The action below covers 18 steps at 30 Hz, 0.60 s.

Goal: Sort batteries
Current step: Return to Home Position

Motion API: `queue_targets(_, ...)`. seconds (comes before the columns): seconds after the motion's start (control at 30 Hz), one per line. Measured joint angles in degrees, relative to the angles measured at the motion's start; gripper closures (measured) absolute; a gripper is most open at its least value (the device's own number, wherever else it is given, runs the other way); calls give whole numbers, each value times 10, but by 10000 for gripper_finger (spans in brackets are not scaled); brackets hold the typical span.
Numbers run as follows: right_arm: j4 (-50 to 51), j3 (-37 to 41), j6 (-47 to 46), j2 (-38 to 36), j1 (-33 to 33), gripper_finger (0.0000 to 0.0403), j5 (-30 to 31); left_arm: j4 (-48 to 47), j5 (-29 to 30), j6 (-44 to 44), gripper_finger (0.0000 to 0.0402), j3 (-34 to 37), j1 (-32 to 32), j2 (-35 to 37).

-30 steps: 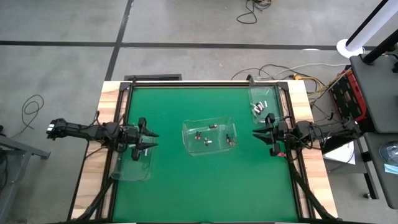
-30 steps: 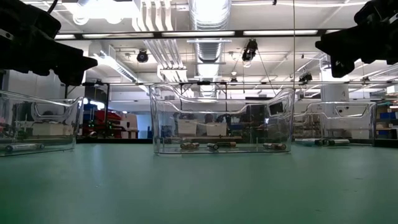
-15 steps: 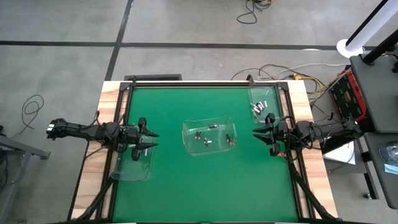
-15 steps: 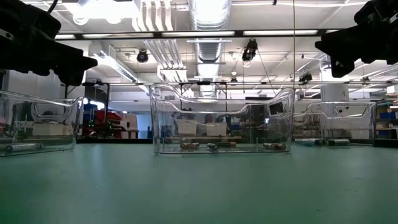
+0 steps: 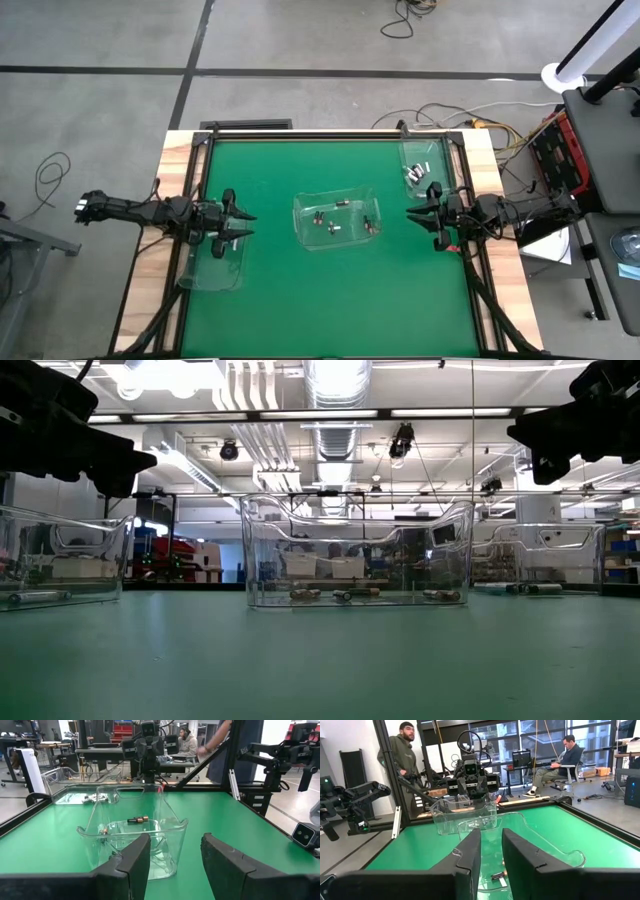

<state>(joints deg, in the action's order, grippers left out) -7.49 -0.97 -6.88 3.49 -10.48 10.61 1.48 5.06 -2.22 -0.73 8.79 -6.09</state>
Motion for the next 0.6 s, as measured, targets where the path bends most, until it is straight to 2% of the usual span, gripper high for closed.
queue_targets(0.4,0,0,0,0,0,308,0,0,0,0,246,0,0,0)
queue_targets(0.6,0,0,0,0,0,312,0,0,0,0,246,0,0,0)
